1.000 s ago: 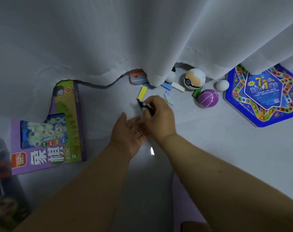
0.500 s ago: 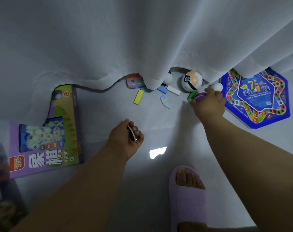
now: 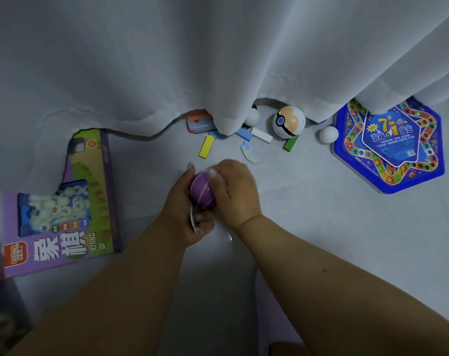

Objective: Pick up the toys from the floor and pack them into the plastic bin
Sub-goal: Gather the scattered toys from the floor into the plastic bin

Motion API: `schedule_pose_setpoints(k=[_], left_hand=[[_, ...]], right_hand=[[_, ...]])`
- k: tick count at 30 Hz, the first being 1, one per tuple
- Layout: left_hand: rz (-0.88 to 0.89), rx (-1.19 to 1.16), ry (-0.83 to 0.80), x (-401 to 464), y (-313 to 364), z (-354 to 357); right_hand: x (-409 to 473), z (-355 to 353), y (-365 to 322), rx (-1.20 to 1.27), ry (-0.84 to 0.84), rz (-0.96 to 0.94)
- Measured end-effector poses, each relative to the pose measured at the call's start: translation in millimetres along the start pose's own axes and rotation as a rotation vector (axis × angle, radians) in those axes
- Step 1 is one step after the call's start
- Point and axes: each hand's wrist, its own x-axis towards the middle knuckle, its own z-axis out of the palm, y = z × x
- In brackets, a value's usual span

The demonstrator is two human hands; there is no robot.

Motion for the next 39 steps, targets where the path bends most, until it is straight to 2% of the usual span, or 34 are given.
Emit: schedule_pose_setpoints(k=[1, 3, 5, 7, 10, 16, 22, 30, 36, 39], left_hand=[[0.002, 0.021, -0.026, -0.1, -0.1, -1.0], [0.008, 0.011, -0.072, 1.3, -0.6, -2.7], [0.025, -0.011, -0.089, 2.9, -0.9, -5.4], [0.035, -0.017, -0.073, 4.5, -0.9, -8.7], [0.03, -0.021, -0.035, 6.6, -2.9, -16.5], [0.028, -0.028, 0.007, 5.7, -4.3, -28.3], [0.035, -0.031, 0.018, 3.7, -1.5, -28.8], [0.043, -0.048, 0.017, -6.1, -3.2, -30.2], [0.051, -0.061, 0.038, -10.5, -7.4, -35.7], [0.055, -0.066, 0.041, -11.9, -10.2, -38.6]], right_hand=[[7.2, -4.8, 8.0, -0.038, 0.121, 0.034], [23.6, -23.1, 33.7, -0.19, 0.309, 0.23], [36.4, -44.1, 61.0, -0.333, 0.292, 0.446], [45.5, -56.2, 77.3, -0.394, 0.18, 0.505], [58.6, -53.5, 85.0, -0.475, 0.06, 0.452], [84.4, -38.9, 72.0, -0.573, -0.074, 0.299], [93.9, -32.0, 61.2, -0.396, -0.086, 0.308], [89.7, -37.6, 45.2, -0.621, -0.291, 0.313], [52.0, -27.0, 41.6, -0.75, -0.29, 0.298], [33.7, -17.1, 39.4, -0.957, -0.332, 0.232]])
